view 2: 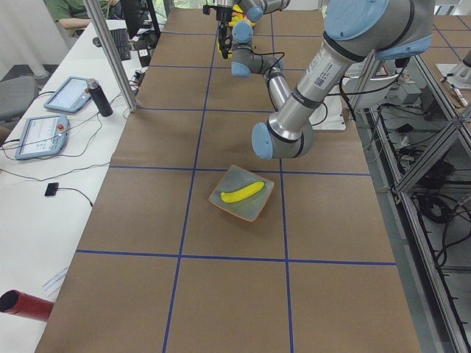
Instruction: Transfer all bananas from basket to plate
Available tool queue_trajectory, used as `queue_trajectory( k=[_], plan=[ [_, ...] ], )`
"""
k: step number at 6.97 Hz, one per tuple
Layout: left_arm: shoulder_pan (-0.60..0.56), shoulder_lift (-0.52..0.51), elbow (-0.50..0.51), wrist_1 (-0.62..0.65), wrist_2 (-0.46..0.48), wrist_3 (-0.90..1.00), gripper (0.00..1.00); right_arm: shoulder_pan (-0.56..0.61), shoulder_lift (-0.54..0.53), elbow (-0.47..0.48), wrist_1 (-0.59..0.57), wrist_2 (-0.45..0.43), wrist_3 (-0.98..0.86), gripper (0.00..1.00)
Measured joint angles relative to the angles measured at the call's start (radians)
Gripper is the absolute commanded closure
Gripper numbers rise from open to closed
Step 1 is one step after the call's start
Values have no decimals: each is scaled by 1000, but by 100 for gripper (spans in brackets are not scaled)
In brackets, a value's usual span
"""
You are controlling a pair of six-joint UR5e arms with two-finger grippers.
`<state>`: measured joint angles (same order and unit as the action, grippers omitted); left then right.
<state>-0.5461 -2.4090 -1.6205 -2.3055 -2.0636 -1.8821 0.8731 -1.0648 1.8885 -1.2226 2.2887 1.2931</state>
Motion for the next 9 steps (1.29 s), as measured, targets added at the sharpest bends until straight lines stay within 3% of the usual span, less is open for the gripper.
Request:
queue_trajectory(
  k=[1, 2, 3, 9],
  plan=[
    [0, 0, 3, 0, 0, 0, 100, 1, 0, 2, 0, 0, 0, 100],
    [1, 1, 8, 0, 0, 0, 100, 1, 0, 4, 0, 1, 1, 58],
    [2, 2, 11, 1, 1, 1, 100, 1, 1, 5, 0, 3, 5, 1],
    [-2, 35, 10, 2, 0, -4, 100, 27, -7, 10, -1, 18, 42, 0]
  ],
)
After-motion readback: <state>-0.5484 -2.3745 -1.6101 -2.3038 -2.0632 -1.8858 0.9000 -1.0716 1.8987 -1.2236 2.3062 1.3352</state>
